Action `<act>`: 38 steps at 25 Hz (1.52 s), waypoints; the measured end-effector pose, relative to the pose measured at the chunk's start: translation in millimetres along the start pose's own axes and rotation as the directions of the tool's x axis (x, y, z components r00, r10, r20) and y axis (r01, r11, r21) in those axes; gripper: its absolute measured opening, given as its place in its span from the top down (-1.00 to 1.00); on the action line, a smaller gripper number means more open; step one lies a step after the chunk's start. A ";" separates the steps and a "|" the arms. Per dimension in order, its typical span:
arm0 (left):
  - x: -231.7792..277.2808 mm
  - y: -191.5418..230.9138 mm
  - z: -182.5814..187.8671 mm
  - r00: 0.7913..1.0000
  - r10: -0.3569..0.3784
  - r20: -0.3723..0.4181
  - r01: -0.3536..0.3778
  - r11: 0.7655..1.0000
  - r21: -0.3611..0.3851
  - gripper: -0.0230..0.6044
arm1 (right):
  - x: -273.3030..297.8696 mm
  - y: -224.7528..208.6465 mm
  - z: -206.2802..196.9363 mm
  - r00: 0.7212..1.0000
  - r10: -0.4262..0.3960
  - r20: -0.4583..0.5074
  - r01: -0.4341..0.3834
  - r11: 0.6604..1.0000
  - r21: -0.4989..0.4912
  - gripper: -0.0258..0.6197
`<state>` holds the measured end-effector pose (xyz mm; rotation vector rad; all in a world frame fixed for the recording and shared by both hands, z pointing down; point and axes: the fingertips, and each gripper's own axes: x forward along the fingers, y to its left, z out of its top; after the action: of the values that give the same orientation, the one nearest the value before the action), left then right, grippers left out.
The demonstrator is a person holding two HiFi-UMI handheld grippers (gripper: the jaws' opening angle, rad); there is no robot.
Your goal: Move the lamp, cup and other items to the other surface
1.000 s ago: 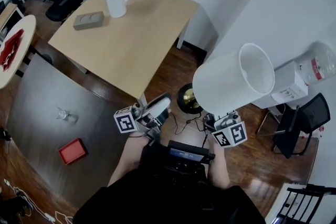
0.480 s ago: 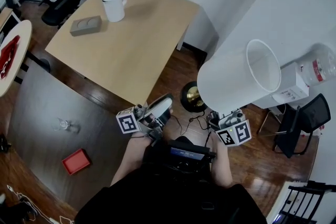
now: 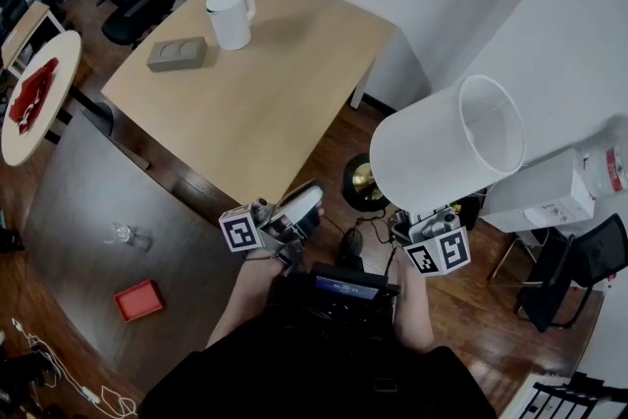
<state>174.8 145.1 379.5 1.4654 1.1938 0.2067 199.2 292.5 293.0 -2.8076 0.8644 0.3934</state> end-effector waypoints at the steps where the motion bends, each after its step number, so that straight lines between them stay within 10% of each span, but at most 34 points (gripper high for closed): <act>1: 8.6 6.1 1.7 1.000 0.011 0.007 -0.011 1.000 0.002 0.49 | 4.1 -10.9 -2.0 1.000 0.007 -0.002 -0.007 1.000 0.005 0.67; 20: 194.3 106.3 3.1 0.987 0.125 0.101 -0.137 0.982 0.128 0.49 | 43.5 -233.3 1.4 0.990 0.138 0.035 -0.140 0.988 0.066 0.67; 38: 218.1 115.5 25.1 0.978 0.111 0.175 -0.141 0.975 0.172 0.49 | 71.0 -250.2 -7.4 0.975 0.223 0.014 -0.224 0.971 0.083 0.68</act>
<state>355.5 314.1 361.1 1.6881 1.0067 0.0609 400.3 457.5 301.4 -2.6397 1.1731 0.3845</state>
